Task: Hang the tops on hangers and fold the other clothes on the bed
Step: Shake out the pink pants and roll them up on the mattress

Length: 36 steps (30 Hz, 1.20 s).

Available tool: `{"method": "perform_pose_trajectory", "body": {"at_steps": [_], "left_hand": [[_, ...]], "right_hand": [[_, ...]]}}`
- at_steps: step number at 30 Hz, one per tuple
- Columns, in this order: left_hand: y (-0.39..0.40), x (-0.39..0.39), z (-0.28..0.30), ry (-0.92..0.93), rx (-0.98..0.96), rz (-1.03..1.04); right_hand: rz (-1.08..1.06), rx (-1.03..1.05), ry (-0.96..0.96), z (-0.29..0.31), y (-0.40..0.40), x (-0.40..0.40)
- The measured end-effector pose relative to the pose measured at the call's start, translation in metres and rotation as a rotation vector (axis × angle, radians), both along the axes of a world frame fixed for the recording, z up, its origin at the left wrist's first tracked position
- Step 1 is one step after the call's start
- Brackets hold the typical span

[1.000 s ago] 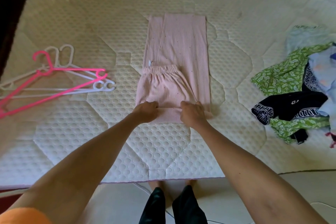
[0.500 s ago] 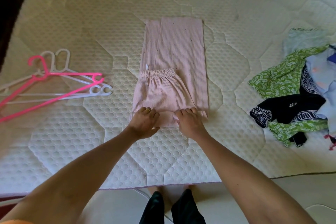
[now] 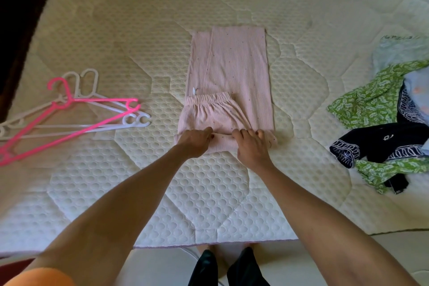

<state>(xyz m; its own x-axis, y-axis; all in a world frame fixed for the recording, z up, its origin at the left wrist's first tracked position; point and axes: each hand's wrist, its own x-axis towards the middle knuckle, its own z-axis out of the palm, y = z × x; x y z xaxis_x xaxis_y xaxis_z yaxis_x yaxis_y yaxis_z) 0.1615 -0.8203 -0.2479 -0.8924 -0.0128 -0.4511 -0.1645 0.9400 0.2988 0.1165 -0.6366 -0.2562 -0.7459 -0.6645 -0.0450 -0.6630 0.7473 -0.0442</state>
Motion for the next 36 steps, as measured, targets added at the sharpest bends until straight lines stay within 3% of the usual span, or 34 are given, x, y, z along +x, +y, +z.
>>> {"method": "perform_pose_trajectory", "body": {"at_steps": [3,7,10,11,15,16,21,29,31,33,36], "left_hand": [[-0.001,0.002,0.000,-0.017,0.020,0.022],[0.004,0.034,-0.009,0.421,-0.291,-0.330],[0.008,0.050,-0.018,0.419,-0.326,-0.385],[0.012,0.049,-0.019,0.363,-0.316,-0.332],[0.033,0.030,-0.011,0.228,-0.211,-0.106],[0.034,0.023,-0.008,0.203,-0.212,-0.080],[0.030,0.005,-0.002,0.120,-0.219,-0.097],[0.018,-0.007,0.007,-0.161,0.102,0.033],[0.015,-0.002,0.008,-0.018,0.002,-0.126],[0.011,0.004,0.001,0.246,-0.174,-0.312],[0.007,0.011,-0.008,0.455,-0.223,-0.347]], "right_hand": [[-0.041,0.148,-0.229,0.018,-0.016,-0.012],[-0.137,0.256,-0.503,0.022,-0.020,-0.016],[-0.267,0.192,-0.763,0.015,-0.012,-0.015],[-0.288,0.149,-0.750,0.015,-0.009,-0.011],[-0.067,-0.025,-0.013,-0.006,0.015,0.025],[-0.022,-0.049,0.047,-0.011,0.021,0.032],[-0.094,0.124,-0.114,-0.003,0.011,0.021],[-0.176,0.256,-0.561,0.031,-0.018,-0.020],[-0.229,0.198,-0.591,0.026,-0.013,-0.020],[-0.246,0.137,-0.570,0.020,-0.009,-0.020],[-0.130,0.108,-0.294,0.009,0.001,-0.010]]}}
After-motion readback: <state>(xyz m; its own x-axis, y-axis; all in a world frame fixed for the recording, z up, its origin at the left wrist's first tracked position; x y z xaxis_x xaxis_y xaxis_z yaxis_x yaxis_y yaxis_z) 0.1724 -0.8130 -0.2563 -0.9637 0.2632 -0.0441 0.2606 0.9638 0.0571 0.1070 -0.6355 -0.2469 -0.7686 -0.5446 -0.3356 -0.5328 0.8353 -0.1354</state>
